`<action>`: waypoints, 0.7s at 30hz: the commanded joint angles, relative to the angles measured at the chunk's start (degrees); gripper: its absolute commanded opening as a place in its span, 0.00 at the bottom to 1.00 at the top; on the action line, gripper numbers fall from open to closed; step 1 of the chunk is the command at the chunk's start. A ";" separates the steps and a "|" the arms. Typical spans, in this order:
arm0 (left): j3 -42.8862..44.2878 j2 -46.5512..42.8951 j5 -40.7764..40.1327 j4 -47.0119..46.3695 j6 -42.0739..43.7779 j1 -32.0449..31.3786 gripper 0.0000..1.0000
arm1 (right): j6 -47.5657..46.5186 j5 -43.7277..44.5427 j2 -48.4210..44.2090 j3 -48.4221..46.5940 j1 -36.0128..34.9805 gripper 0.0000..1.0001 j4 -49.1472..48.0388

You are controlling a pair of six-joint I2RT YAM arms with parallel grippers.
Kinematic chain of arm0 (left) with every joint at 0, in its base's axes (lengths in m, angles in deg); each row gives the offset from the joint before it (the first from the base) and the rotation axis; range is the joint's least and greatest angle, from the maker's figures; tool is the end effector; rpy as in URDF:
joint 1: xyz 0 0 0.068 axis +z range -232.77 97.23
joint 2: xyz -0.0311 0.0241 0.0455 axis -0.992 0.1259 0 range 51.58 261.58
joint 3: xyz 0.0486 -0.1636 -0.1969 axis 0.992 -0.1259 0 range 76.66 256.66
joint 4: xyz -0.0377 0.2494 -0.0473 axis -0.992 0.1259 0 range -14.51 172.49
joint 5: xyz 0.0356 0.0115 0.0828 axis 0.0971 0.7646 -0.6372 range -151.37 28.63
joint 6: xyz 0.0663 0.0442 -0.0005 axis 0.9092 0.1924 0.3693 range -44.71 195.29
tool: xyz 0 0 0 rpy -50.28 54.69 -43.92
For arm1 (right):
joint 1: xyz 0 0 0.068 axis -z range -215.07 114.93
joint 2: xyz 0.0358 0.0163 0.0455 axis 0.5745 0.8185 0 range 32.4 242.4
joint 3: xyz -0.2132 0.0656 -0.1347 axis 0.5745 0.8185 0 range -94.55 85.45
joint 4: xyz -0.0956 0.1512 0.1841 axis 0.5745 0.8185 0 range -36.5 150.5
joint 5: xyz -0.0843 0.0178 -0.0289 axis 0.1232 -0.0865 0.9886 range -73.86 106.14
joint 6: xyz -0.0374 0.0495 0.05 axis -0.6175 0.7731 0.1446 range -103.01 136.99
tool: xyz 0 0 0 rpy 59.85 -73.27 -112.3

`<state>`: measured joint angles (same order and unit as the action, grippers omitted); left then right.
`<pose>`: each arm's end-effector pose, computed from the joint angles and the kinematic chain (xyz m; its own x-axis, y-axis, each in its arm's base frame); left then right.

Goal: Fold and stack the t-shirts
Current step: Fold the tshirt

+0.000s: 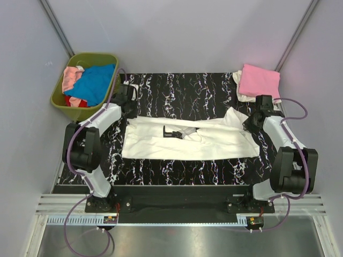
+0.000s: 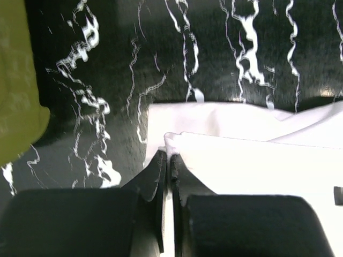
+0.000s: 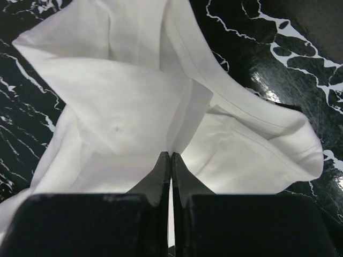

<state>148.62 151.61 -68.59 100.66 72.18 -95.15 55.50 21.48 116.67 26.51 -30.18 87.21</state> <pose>0.3814 -0.0749 0.1873 -0.7889 0.1179 -0.6031 0.0965 0.9930 0.0679 0.3088 -0.0327 0.1931 -0.5862 0.6722 -0.4522 0.6356 0.7277 0.2578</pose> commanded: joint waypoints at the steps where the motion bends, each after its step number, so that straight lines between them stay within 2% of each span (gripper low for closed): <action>1: 0.02 -2.21 -1.04 4.18 -1.19 0.34 0.04 | 1.49 6.95 -3.23 1.37 0.74 0.00 0.56; 3: -1.38 -2.64 -0.86 5.41 -2.59 0.34 0.08 | 2.45 8.27 -4.37 2.86 1.09 0.00 0.91; 4: -2.00 -3.08 -0.78 5.68 -3.03 0.34 0.18 | 2.80 8.63 -4.90 3.56 1.79 0.00 0.74; 7: -5.51 -7.64 -3.93 4.19 -5.49 0.34 0.34 | 3.42 8.99 -7.45 6.55 2.85 0.00 0.57; 8: -6.30 -9.13 -6.64 3.40 -5.93 0.43 0.42 | 3.07 8.20 -7.71 7.77 3.28 0.02 0.04; 9: -6.92 -11.41 -7.71 2.96 -6.55 0.34 0.93 | 2.55 7.15 -7.54 8.05 3.29 0.24 -0.57; 10: -6.75 -12.30 -8.50 3.13 -6.64 0.51 0.99 | 2.11 5.66 -7.11 8.22 3.38 0.42 -0.23; 11: -6.40 -13.01 -9.47 3.65 -6.82 0.52 0.99 | 2.28 5.56 -6.67 8.66 3.38 0.55 -0.14; 13: -4.73 -14.16 -9.48 4.10 -6.90 0.60 0.99 | 2.28 3.46 -6.22 9.19 3.38 0.71 -0.93; 15: -3.24 -14.51 -6.94 4.45 -6.56 0.60 0.99 | 2.45 1.35 -6.92 9.89 3.38 0.72 -1.89; 19: -2.00 -14.16 3.76 3.31 -5.59 0.52 0.99 | 1.41 -2.61 -9.56 11.30 3.38 0.68 -2.86; 21: -1.83 -13.03 5.46 2.34 -5.94 0.17 0.99 | 1.14 -3.58 -11.31 11.91 3.29 0.66 -3.30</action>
<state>144.71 138.21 -69.44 105.38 66.25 -94.62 57.38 20.94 109.41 38.03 -26.71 86.12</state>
